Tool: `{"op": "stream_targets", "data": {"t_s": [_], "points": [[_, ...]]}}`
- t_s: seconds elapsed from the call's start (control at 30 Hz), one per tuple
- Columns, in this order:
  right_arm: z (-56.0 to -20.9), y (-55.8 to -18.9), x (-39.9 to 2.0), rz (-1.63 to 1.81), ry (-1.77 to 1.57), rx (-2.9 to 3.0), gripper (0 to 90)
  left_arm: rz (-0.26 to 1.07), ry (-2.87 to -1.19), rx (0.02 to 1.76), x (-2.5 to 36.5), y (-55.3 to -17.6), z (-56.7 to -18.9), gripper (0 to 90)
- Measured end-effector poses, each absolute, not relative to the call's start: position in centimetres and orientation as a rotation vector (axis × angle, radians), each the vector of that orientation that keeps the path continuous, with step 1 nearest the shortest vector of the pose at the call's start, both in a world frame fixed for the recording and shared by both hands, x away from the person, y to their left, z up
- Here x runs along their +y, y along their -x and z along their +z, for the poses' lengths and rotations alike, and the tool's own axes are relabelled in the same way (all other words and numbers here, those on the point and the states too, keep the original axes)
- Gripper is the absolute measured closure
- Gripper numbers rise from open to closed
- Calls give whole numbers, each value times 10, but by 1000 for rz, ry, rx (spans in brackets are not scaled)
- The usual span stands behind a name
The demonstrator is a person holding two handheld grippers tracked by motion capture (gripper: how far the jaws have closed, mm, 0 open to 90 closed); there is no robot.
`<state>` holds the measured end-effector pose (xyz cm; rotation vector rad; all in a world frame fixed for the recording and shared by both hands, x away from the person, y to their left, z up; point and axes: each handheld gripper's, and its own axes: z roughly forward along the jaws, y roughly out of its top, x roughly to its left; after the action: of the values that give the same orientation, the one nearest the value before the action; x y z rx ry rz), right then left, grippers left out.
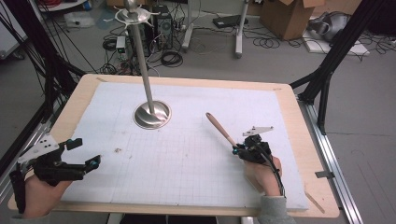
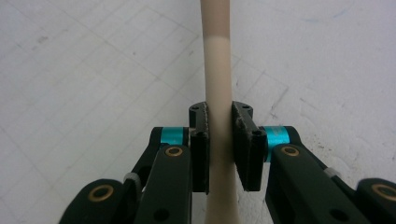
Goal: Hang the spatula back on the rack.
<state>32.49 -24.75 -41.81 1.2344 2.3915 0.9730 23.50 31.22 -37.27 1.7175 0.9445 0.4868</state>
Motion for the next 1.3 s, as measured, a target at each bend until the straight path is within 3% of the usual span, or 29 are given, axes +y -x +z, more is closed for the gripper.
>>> {"op": "stream_targets", "data": {"t_s": [1.3], "points": [[-369, -300, -243, 1170, -1068, 2314, 787, 478, -1706, 919, 313, -236, -368, 17]]}}
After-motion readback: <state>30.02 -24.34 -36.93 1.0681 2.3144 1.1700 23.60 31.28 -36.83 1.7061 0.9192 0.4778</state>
